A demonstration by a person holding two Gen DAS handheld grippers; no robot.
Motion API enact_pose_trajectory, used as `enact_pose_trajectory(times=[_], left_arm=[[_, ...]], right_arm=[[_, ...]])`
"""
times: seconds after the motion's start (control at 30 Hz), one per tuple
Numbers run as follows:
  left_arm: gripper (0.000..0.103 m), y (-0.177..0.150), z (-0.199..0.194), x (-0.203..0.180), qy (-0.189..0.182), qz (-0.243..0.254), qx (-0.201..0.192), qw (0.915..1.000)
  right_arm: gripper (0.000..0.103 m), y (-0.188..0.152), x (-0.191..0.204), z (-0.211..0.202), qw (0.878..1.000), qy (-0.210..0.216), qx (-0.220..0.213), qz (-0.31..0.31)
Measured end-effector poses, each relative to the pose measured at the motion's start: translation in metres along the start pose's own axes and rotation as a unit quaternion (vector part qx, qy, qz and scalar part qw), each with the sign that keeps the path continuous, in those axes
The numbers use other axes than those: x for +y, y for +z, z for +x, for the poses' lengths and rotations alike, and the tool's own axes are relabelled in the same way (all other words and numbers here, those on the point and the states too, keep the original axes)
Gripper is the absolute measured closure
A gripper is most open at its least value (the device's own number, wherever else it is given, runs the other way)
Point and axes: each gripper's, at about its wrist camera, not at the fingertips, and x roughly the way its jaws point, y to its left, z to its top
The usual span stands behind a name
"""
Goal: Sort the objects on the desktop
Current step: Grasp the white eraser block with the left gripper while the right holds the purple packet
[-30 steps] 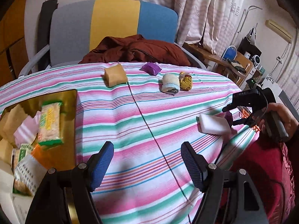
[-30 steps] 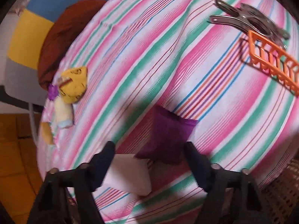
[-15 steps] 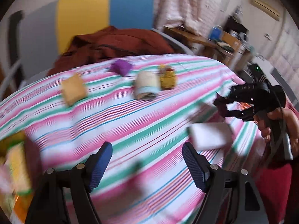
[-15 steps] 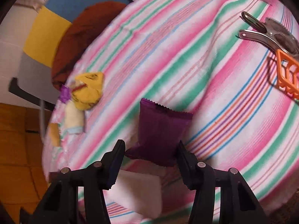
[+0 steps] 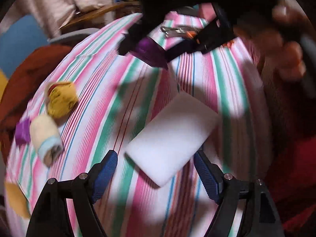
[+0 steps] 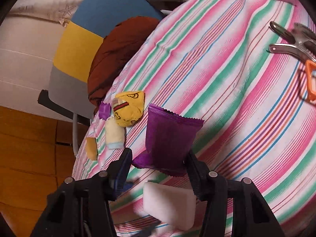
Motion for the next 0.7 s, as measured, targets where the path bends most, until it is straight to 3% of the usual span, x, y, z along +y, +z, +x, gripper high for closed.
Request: enact_pose_trajectory(times=[0.1,0.2,0.37,0.5,0.7], left_arm=[[0.022,0.007,0.008,0.000,-0.028,0.001,0.002,0.9996],[0.018,0.009,0.019,-0.006,-0.030,0.013,0.008,0.9994],[0.022,0.002,0.016,0.002,-0.043,-0.061,-0.042,0.9964],[0.024,-0.010,0.012,-0.008,-0.002,-0.084,-0.081,0.9932],[0.028,-0.028,-0.001,-0.012,0.056,-0.151,-0.095,0.9825]], right_arm=[[0.048,0.001,-0.003,0.002,1.000,-0.001,0.000,0.007],[0.048,0.001,-0.003,0.008,1.000,-0.006,0.005,0.007],[0.048,0.001,-0.004,0.009,1.000,-0.008,0.005,0.010],[0.048,0.000,-0.004,0.012,1.000,-0.010,0.006,0.009],[0.048,-0.002,0.000,0.015,1.000,-0.015,0.011,-0.002]])
